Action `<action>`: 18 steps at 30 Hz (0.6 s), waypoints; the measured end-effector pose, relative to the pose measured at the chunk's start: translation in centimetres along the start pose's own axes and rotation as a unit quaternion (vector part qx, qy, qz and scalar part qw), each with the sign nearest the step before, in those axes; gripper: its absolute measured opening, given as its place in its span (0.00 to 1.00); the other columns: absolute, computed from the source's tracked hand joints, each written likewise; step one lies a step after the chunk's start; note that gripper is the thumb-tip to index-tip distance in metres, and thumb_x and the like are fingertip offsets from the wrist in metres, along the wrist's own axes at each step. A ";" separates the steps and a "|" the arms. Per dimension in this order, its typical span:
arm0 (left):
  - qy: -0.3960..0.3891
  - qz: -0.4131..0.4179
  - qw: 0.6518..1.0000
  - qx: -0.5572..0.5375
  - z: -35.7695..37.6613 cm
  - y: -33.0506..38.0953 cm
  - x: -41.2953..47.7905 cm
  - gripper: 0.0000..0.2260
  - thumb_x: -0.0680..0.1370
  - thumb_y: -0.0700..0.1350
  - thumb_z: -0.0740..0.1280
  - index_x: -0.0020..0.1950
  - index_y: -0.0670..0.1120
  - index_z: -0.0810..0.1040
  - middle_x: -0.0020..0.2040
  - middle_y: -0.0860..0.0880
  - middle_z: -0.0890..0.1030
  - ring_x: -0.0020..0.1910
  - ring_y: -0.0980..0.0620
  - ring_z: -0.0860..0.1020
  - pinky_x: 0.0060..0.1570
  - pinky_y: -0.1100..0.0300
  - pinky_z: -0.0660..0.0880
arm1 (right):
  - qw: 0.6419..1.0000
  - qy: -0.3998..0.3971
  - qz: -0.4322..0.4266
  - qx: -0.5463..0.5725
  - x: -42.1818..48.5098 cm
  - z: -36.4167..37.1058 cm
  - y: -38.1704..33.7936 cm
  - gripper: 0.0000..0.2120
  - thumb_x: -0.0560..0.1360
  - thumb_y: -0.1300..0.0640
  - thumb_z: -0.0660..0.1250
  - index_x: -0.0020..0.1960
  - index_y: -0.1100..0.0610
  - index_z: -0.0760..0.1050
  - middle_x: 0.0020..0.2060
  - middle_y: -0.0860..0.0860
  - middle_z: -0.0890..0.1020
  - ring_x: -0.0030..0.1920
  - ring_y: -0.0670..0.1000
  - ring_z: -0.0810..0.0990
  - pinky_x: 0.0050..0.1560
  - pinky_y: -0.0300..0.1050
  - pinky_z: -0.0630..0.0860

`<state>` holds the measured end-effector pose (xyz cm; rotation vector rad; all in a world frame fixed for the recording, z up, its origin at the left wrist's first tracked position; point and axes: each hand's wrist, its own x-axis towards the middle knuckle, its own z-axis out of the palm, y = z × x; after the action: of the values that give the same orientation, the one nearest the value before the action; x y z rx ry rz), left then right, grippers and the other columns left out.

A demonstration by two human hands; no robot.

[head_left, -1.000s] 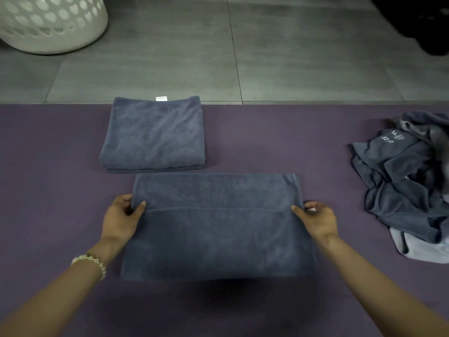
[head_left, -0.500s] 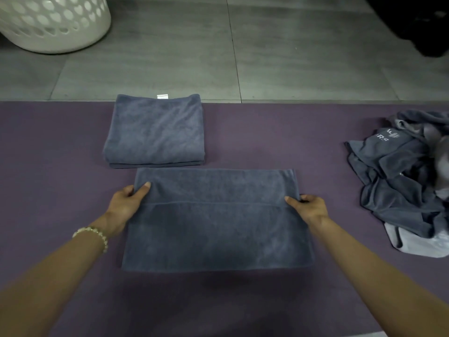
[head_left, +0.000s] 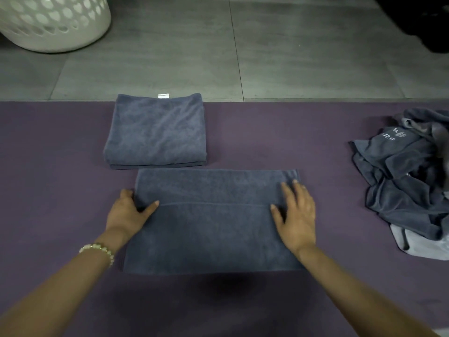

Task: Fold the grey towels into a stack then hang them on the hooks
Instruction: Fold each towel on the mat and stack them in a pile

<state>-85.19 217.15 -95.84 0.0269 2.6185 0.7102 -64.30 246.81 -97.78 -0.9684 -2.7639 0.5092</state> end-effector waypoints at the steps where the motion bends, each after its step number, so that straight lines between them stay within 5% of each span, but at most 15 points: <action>1: -0.018 -0.013 1.000 0.002 0.0 0.2 -0.5 0.29 0.71 0.53 0.73 0.63 0.37 0.68 0.58 0.39 0.77 0.57 0.38 0.75 0.50 0.51 0.73 | 0.997 -0.046 -0.050 -0.020 -0.4 0.5 -0.3 0.29 0.78 0.41 0.55 0.75 0.53 0.60 0.76 0.54 0.59 0.75 0.55 0.53 0.74 0.49 0.43; 5: -0.080 -0.056 0.993 -0.059 -0.6 0.7 -0.6 0.29 0.71 0.54 0.73 0.64 0.38 0.72 0.60 0.42 0.78 0.59 0.42 0.76 0.52 0.56 0.72 | 0.977 -0.171 -0.096 -0.079 -1.3 1.6 -0.1 0.38 0.70 0.30 0.24 0.76 0.44 0.39 0.76 0.44 0.39 0.75 0.46 0.34 0.71 0.41 0.26; 9: -0.174 -0.060 0.964 -0.191 -1.1 0.8 -1.2 0.22 0.73 0.52 0.71 0.64 0.45 0.73 0.56 0.50 0.79 0.56 0.49 0.78 0.56 0.58 0.72 | 0.971 -0.200 -0.080 -0.103 -1.1 1.5 0.0 0.40 0.64 0.29 0.18 0.73 0.42 0.31 0.73 0.41 0.31 0.72 0.44 0.28 0.67 0.40 0.21; 12: -0.202 -0.053 0.957 -0.201 -1.7 0.7 -1.3 0.23 0.76 0.46 0.69 0.67 0.45 0.63 0.61 0.49 0.75 0.59 0.50 0.74 0.60 0.56 0.70 | 0.977 -0.191 -0.080 -0.050 -1.0 1.1 -0.2 0.41 0.67 0.28 0.24 0.76 0.43 0.39 0.75 0.41 0.37 0.74 0.44 0.32 0.70 0.40 0.26; 15: -0.198 -0.084 0.941 -0.262 -2.7 2.4 -2.0 0.23 0.73 0.45 0.72 0.62 0.41 0.65 0.57 0.45 0.77 0.53 0.50 0.77 0.48 0.57 0.75 | 0.989 -0.113 -0.045 0.080 -1.5 0.2 -1.1 0.34 0.74 0.33 0.42 0.74 0.48 0.62 0.74 0.41 0.58 0.75 0.43 0.49 0.74 0.41 0.43; 18: -0.203 -0.035 0.903 -0.378 -2.8 7.0 -4.8 0.27 0.74 0.41 0.71 0.68 0.46 0.62 0.57 0.48 0.77 0.50 0.54 0.78 0.41 0.63 0.76 | 0.981 -0.046 -0.007 0.190 -1.6 -0.9 -2.2 0.22 0.76 0.40 0.53 0.62 0.50 0.74 0.61 0.43 0.73 0.62 0.39 0.67 0.67 0.39 0.59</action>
<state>-82.55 221.28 -88.37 -0.1335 1.8042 1.4641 -64.10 244.39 -96.21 -0.8509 -2.6044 1.0559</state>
